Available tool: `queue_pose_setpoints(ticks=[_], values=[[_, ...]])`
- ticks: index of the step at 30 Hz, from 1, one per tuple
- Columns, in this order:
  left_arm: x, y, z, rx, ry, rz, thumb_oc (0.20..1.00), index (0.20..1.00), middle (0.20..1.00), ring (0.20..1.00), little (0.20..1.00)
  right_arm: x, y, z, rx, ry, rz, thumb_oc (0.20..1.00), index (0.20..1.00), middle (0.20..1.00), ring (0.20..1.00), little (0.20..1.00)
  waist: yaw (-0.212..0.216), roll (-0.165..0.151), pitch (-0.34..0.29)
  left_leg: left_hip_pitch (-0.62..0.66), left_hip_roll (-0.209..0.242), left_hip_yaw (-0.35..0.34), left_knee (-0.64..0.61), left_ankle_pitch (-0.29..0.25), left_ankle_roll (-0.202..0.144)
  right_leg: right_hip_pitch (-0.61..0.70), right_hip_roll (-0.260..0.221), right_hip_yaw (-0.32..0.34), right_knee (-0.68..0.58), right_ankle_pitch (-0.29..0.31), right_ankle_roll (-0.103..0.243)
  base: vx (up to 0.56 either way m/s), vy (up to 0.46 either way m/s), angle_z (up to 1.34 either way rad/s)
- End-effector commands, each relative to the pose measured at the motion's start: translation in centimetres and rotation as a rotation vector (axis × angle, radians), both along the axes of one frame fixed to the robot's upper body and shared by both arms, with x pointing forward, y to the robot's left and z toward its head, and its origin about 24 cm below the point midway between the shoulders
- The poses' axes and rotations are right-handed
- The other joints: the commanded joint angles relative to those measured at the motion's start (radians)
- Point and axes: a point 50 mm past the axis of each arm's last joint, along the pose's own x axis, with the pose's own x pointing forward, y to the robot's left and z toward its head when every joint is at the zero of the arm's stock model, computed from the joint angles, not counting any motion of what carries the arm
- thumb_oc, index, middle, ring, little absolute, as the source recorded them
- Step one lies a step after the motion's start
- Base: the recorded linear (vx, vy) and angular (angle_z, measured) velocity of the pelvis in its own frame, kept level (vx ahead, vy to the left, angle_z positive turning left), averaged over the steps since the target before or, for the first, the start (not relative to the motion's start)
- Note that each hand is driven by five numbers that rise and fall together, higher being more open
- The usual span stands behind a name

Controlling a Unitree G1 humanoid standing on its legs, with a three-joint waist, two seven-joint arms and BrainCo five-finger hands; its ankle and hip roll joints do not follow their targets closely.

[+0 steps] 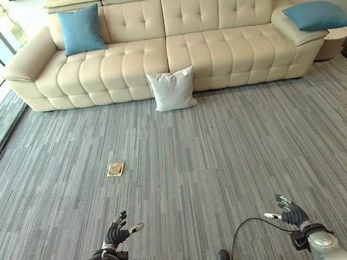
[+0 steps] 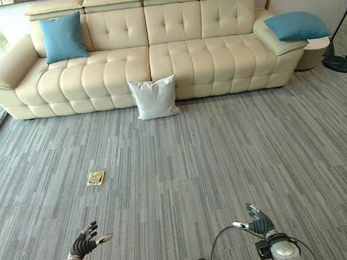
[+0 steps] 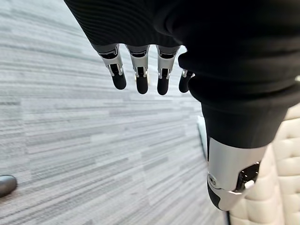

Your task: Pick up all the scattered cushions and arrange them neatly on the sofa.

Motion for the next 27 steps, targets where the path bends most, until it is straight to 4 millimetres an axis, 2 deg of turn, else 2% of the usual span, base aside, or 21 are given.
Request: queue_pose_setpoints(ticks=[1, 7, 13, 15, 21, 24, 25, 26, 27], values=[[1.2, 1.2, 1.1, 0.015, -0.075, 0.040, 1.000, 1.000, 1.000, 1.000, 1.000, 1.7, -0.2, 1.4, 0.011, -0.097, -0.011, 1.000, 1.000, 1.000, 1.000, 1.000, -0.002, -0.032, -0.023, 0.019, 0.003, -0.019, 0.000, -0.102, -0.036, 0.071, -0.045, -0.006, 0.003, -0.133, 0.088, 0.00, 0.000, 0.00], [1.1, 1.8, 1.3, 0.016, -0.078, 0.070, 1.000, 1.000, 1.000, 1.000, 1.000, 1.9, -0.5, 1.6, 0.004, -0.098, -0.025, 1.000, 1.000, 1.000, 1.000, 1.000, 0.007, -0.040, -0.011, 0.005, -0.001, -0.013, 0.016, -0.108, -0.030, 0.066, -0.054, -0.010, 0.012, -0.137, 0.090, 0.04, 0.037, -0.01], [0.9, 3.1, 1.8, 0.023, -0.098, 0.131, 1.000, 1.000, 1.000, 1.000, 1.000, 2.4, -1.2, 2.3, -0.021, -0.124, -0.044, 1.000, 1.000, 1.000, 1.000, 1.000, 0.020, -0.058, 0.005, -0.066, -0.011, -0.010, 0.105, -0.146, -0.020, 0.040, -0.074, -0.018, 0.039, -0.147, 0.096, 0.03, 0.064, 0.00], [1.2, 4.0, 2.5, 0.040, -0.125, 0.160, 1.000, 1.000, 1.000, 1.000, 1.000, 3.0, -1.5, 2.7, -0.029, -0.142, -0.054, 1.000, 1.000, 1.000, 1.000, 1.000, 0.029, -0.069, 0.020, -0.117, -0.016, -0.012, 0.163, -0.171, -0.006, 0.009, -0.090, -0.010, 0.071, -0.151, 0.101, 0.00, 0.090, 0.00], [1.0, 5.2, 3.2, 0.056, -0.154, 0.213, 1.000, 1.000, 1.000, 1.000, 1.000, 4.0, -1.4, 3.3, -0.023, -0.168, -0.054, 1.000, 1.000, 1.000, 1.000, 1.000, 0.051, -0.078, 0.037, -0.168, -0.036, -0.024, 0.218, -0.207, 0.023, -0.044, -0.110, 0.018, 0.125, -0.147, 0.125, 0.02, 0.095, -0.13], [1.0, 5.6, 3.2, 0.058, -0.153, 0.235, 1.000, 1.000, 1.000, 1.000, 1.000, 4.6, -1.3, 3.8, -0.029, -0.186, -0.033, 1.000, 1.000, 1.000, 1.000, 1.000, 0.052, -0.075, 0.051, -0.178, -0.056, -0.039, 0.228, -0.227, 0.048, -0.110, -0.120, 0.034, 0.240, -0.135, 0.148, 0.07, 0.176, -0.11], [1.2, 5.5, 3.3, 0.054, -0.160, 0.238, 1.000, 1.000, 1.000, 1.000, 1.000, 5.0, -1.2, 4.1, -0.028, -0.203, -0.029, 1.000, 1.000, 1.000, 1.000, 1.000, 0.048, -0.064, 0.067, -0.172, -0.061, -0.050, 0.233, -0.235, 0.059, -0.171, -0.114, 0.034, 0.336, -0.116, 0.154, 0.11, 0.192, -0.10], [1.2, 5.3, 3.1, 0.047, -0.155, 0.238, 1.000, 1.000, 1.000, 1.000, 1.000, 5.2, -1.0, 4.3, -0.021, -0.218, -0.028, 1.000, 1.000, 1.000, 1.000, 1.000, 0.039, -0.056, 0.078, -0.158, -0.060, -0.062, 0.227, -0.238, 0.063, -0.213, -0.095, 0.043, 0.384, -0.111, 0.146, 0.08, 0.131, -0.13], [1.3, 5.3, 3.1, 0.046, -0.155, 0.238, 1.000, 1.000, 1.000, 1.000, 1.000, 5.2, -1.0, 4.3, -0.021, -0.219, -0.028, 1.000, 1.000, 1.000, 1.000, 1.000, 0.039, -0.056, 0.079, -0.157, -0.061, -0.062, 0.227, -0.239, 0.063, -0.215, -0.095, 0.044, 0.388, -0.114, 0.146, 0.21, 0.079, -0.11]])
